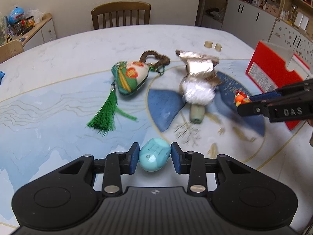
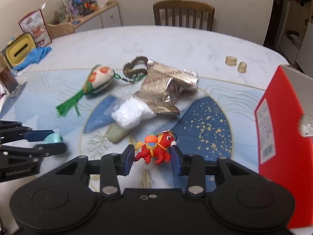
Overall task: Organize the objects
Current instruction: 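Lift the teal soap with the left gripper while the right grasps the red horse keychain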
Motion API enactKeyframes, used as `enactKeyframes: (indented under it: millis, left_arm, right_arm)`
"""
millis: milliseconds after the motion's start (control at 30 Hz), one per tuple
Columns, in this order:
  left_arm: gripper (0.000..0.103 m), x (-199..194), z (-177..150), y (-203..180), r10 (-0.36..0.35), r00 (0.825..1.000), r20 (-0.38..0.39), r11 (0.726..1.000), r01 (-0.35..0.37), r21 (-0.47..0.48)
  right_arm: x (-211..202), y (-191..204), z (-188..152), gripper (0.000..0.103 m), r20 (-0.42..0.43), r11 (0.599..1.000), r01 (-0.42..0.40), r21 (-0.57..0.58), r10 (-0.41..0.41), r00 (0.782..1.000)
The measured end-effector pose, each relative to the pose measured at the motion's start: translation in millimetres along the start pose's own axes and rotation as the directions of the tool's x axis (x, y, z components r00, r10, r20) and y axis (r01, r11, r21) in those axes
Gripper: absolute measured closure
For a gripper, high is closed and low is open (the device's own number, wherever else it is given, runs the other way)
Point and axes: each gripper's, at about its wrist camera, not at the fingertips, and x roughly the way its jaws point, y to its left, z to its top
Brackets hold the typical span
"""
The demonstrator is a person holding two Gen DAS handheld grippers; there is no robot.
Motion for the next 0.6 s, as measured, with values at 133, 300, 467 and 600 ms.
enactKeyframes:
  millis: [133,300,467,600]
  left_arm:
    - [0.069,-12,12,-12,-0.010,1.000,0.014,1.000,0.010,0.002]
    - [0.069,-31,29,-33,-0.042,0.998,0.045,0.999,0.042,0.018]
    - [0.069,-44,45,-57,-0.074,0.995,0.070,0.997,0.072,0.041]
    - [0.069,-50,59,-78,-0.093,0.992,0.087,0.994,0.089,0.057]
  right_arm:
    - [-24,-3,-1,0.064,0.026,1.000,-0.017,0.003,0.017,1.000]
    - [-57,-11,2,0.064,0.062,1.000,-0.020,0.004,0.020,0.998]
    - [-89,-29,6,0.064,0.108,1.000,-0.018,0.024,0.015,0.994]
    - [-110,-47,7,0.064,0.135,0.999,-0.011,0.043,0.005,0.991]
